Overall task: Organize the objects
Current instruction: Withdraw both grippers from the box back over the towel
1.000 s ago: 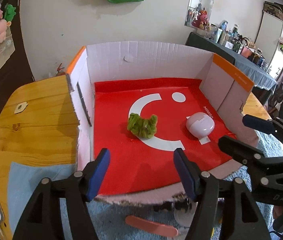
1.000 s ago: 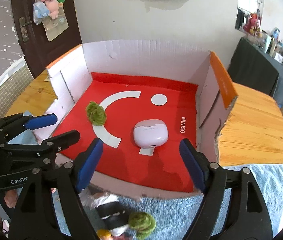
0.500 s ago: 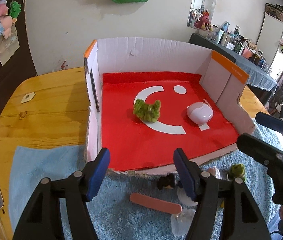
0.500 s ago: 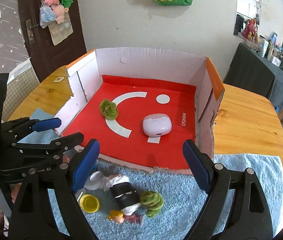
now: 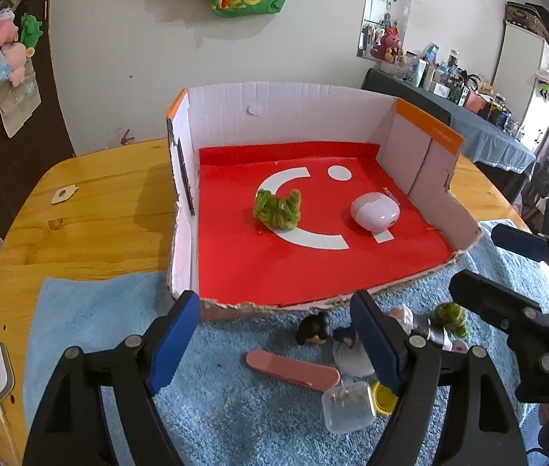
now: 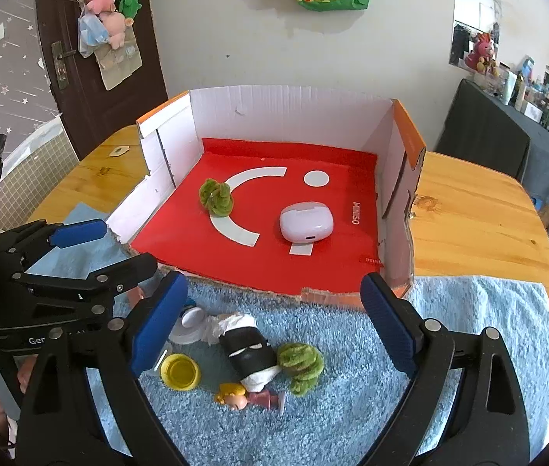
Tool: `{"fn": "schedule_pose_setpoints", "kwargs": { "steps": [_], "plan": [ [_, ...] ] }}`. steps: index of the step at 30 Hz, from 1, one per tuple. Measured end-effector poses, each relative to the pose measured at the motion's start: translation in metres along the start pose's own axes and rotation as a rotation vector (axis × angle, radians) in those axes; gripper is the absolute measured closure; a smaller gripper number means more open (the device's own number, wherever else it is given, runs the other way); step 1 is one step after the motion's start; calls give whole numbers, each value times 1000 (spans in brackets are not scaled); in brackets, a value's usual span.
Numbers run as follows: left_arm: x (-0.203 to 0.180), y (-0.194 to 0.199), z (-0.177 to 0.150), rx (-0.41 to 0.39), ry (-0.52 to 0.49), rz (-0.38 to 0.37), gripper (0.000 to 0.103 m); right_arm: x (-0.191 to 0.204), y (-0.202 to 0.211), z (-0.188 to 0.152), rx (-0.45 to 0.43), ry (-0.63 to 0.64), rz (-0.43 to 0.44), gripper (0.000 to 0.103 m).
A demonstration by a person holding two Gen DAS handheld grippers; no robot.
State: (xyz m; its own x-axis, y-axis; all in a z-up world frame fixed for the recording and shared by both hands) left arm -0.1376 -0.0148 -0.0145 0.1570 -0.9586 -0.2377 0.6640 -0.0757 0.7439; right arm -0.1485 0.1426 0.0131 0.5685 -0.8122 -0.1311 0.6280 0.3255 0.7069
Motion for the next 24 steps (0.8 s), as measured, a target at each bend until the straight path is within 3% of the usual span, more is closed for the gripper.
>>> {"fn": "schedule_pose_setpoints", "kwargs": {
  "steps": [20, 24],
  "plan": [
    [12, -7, -32, 31, 24, 36, 22, 10, 5, -34, 23, -23, 8, 10],
    [18, -10, -35, 36, 52, 32, 16, 11, 3, -39, 33, -25, 7, 10]
  ]
}}
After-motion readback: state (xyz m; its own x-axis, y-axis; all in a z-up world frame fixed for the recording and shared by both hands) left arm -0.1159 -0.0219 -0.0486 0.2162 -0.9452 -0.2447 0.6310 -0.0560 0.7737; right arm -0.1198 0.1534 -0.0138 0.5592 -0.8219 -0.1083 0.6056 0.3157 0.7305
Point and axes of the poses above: each gripper's, at about its wrist camera, not at the fingertips, and y roughly against the way its jaws point, x to its left, z to its top, the point moved 4 cm from there along -y, roughly the way its jaws point, and after that the axes turned 15 degrees about y, right-handed, at the moved point
